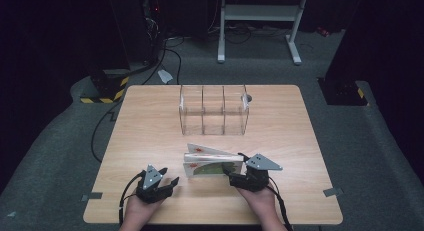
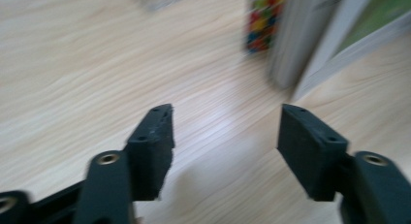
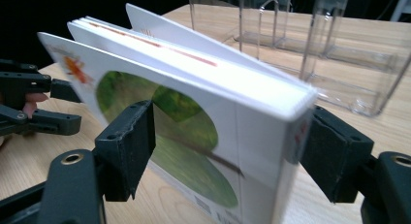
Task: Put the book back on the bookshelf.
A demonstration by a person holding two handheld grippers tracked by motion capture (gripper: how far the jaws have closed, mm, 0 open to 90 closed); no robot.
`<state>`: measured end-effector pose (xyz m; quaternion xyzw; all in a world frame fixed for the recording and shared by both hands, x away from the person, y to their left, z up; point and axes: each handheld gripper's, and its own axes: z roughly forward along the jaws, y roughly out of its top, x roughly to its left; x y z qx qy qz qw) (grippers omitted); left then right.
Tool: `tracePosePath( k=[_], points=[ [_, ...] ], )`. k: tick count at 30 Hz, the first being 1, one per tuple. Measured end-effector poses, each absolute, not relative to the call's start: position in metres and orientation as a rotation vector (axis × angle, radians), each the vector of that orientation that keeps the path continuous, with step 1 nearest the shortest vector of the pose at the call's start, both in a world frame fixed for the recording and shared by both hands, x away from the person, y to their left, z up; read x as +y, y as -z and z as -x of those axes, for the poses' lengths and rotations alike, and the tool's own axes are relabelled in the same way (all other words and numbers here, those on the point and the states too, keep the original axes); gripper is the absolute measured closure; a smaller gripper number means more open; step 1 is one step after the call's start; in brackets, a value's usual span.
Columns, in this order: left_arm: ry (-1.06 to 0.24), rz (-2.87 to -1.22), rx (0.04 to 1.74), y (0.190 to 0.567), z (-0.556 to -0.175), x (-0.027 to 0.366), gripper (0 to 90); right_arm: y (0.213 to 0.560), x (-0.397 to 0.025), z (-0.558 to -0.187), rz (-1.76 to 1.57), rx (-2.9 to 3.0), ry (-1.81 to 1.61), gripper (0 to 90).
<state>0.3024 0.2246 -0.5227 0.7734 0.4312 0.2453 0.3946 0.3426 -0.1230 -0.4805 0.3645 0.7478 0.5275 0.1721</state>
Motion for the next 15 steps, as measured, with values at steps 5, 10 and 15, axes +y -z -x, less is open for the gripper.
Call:
tracePosePath(
  k=[5,10,15],
  points=[
    [-0.638,-1.977,1.219,0.527,-0.306,0.238,30.0,0.479,-0.116,-0.347,-0.999,2.136,-1.507,25.9],
    [-0.664,-1.996,1.237,0.527,-0.307,0.238,29.3,0.479,-0.117,-0.346,-0.999,2.126,-1.505,30.2],
    [-0.658,-2.010,1.259,0.528,-0.309,0.239,26.8,0.480,-0.120,-0.344,-0.984,2.127,-1.514,33.1]
  ],
)
